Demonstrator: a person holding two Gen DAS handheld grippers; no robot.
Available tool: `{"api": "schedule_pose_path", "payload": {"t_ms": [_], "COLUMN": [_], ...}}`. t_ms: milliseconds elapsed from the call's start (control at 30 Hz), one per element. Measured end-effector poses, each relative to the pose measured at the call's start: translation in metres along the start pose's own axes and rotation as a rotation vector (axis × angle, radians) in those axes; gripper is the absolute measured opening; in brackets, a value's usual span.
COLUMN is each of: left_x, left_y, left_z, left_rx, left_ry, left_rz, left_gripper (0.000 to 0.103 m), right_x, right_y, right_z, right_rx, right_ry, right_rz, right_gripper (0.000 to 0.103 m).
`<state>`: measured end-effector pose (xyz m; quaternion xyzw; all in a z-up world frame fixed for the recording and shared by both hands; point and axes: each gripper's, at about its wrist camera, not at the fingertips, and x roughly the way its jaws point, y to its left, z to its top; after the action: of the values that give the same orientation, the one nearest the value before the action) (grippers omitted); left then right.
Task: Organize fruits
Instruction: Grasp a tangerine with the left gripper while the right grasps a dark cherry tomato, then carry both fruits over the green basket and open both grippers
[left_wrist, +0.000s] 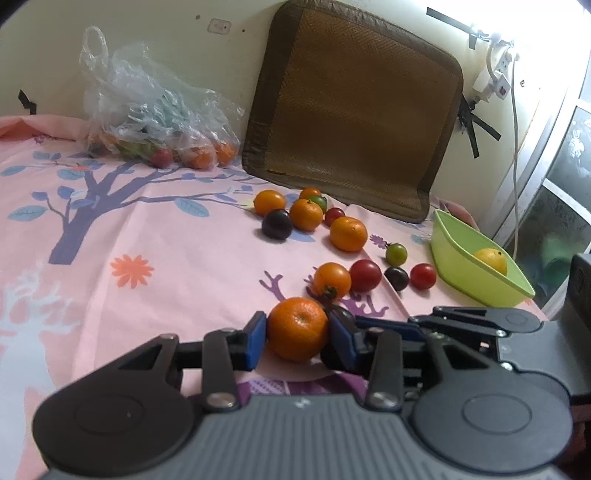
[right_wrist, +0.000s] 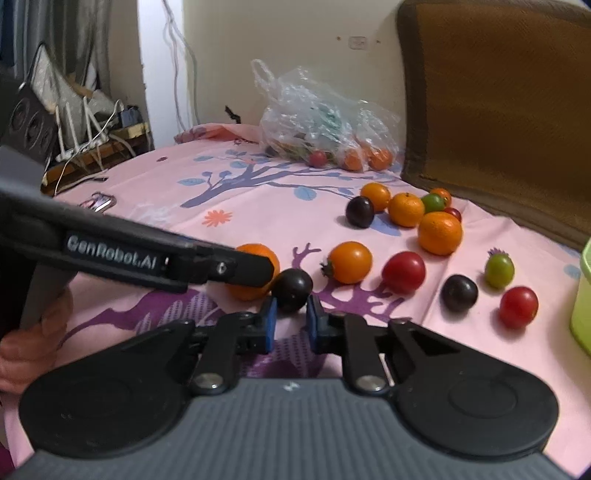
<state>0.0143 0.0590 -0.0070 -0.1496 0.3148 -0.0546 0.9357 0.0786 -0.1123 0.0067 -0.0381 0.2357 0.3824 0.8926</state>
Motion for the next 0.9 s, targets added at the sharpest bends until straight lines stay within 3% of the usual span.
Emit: {"api": "schedule_pose_path", "payload": {"t_ms": [67, 167, 267, 433, 533, 667, 767, 900], "left_x": [0.001, 0.001, -0.001, 0.003, 0.016, 0.045, 0.072, 0.109], "left_y": [0.001, 0.004, 0.003, -0.023, -0.057, -0.119, -0.163, -0.203], "left_z": [0.000, 0.002, 0.004, 0.019, 0.037, 0.058, 0.068, 0.074], "left_rx": [0.006, -0.014, -0.032, -0.004, 0.054, 0.143, 0.204, 0.235], "left_ry": [-0.002, 0.005, 0.018, 0.005, -0.001, -0.007, -0.011, 0.027], "left_rz": [0.015, 0.008, -0.013, -0.089, -0.156, -0.239, -0.270, -0.274], "left_gripper": [0.038, 0.038, 0.038, 0.038, 0.038, 0.038, 0.038, 0.038], "right_x": [0.001, 0.006, 0.007, -0.018, -0.042, -0.081, -0.114, -0.136], "right_y": [-0.003, -0.003, -0.003, -0.006, -0.012, -0.042, -0.070, -0.101], "right_z": [0.001, 0.003, 0.002, -0.007, -0.014, -0.026, -0.036, -0.045], "right_rx": [0.016, -0.010, -0.046, -0.064, -0.048, 0.010, 0.050, 0.108], "right_ry": [0.003, 0.012, 0.010, -0.053, -0.105, -0.200, -0.291, -0.351], "right_rz": [0.011, 0.019, 0.035, -0.021, -0.097, -0.276, -0.459, -0.616], "right_gripper": [0.036, 0.036, 0.023, 0.023, 0.023, 0.023, 0.023, 0.023]}}
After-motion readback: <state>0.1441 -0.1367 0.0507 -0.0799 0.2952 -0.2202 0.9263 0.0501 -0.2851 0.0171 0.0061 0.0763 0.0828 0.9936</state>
